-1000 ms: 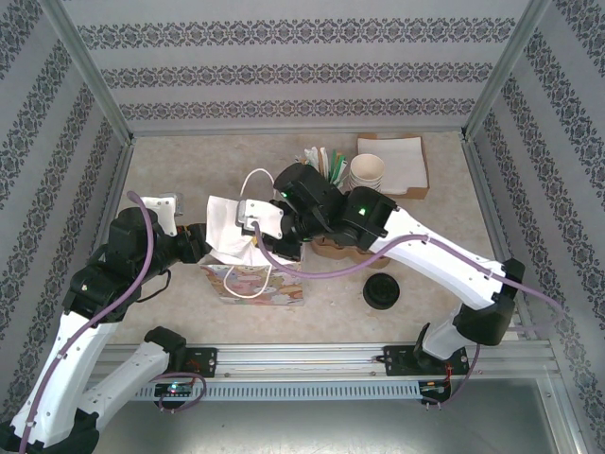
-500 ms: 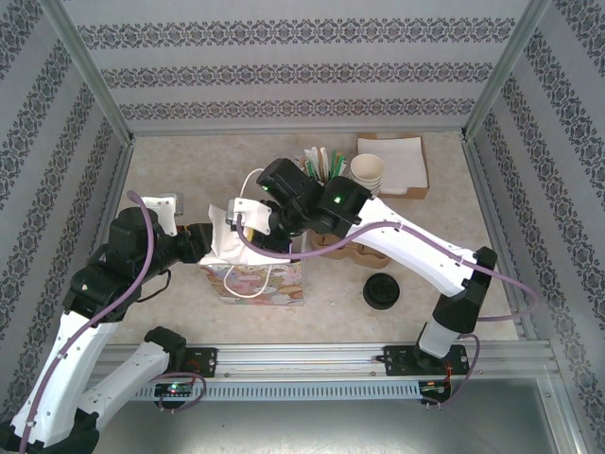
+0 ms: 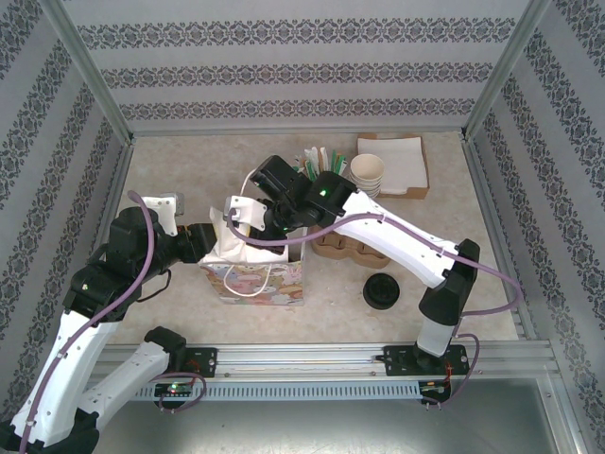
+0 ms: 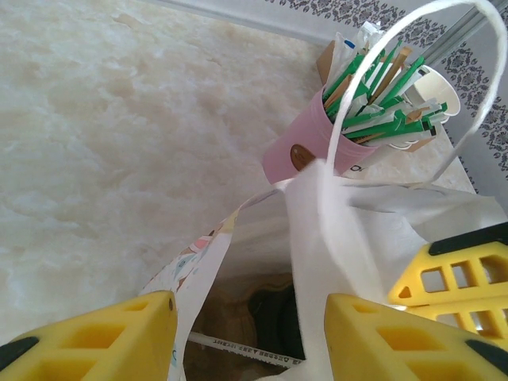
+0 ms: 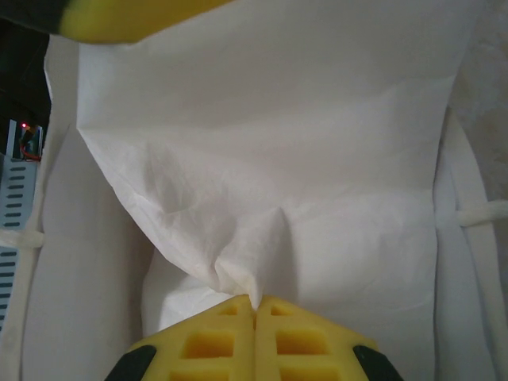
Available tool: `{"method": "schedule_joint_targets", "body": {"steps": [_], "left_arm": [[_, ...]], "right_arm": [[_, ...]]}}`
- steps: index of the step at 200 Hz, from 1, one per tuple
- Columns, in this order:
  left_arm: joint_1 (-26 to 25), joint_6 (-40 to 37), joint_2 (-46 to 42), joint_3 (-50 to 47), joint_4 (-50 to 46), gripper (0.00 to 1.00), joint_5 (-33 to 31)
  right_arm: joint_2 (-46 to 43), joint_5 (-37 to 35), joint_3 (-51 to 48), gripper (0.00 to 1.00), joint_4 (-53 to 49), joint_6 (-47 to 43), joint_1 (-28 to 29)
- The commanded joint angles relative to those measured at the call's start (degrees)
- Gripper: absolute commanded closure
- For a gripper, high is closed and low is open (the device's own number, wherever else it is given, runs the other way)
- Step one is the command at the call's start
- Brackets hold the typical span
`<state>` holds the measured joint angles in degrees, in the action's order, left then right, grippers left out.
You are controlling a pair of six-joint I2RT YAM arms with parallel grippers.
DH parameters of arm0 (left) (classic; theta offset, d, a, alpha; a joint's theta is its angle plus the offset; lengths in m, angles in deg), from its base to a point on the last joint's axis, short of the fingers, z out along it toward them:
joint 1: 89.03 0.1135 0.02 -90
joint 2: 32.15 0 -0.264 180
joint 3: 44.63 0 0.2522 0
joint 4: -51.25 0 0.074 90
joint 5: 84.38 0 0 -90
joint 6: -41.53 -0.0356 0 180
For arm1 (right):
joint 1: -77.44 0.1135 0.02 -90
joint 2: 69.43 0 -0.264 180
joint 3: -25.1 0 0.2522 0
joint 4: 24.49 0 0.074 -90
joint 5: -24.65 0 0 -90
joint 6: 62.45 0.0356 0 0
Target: Pack the takeout coffee
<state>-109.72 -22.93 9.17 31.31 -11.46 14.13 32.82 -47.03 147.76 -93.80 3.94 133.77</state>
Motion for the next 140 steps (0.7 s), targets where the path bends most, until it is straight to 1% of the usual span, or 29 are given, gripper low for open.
{"method": "schedule_joint_targets", "body": {"steps": [1, 55, 110, 140], "left_arm": [[-0.7, -0.1, 0.0, 1.7, -0.7, 0.48, 0.1], [-0.7, -0.5, 0.0, 2.2, -1.5, 0.48, -0.6], [-0.7, -0.3, -0.1, 3.0, -2.6, 0.56, -0.4], [-0.7, -0.3, -0.4, 3.5, -3.3, 0.59, -0.1]], "right_arm": [[1.7, 1.7, 1.2, 1.00, 0.2, 1.5, -0.6], [4.0, 1.8, 1.3, 1.00, 1.3, 2.0, -1.1], [5.9, 2.4, 0.8, 1.00, 1.9, 2.8, -1.3], [6.4, 4.8, 0.8, 0.99, 2.0, 3.2, -1.3]]}}
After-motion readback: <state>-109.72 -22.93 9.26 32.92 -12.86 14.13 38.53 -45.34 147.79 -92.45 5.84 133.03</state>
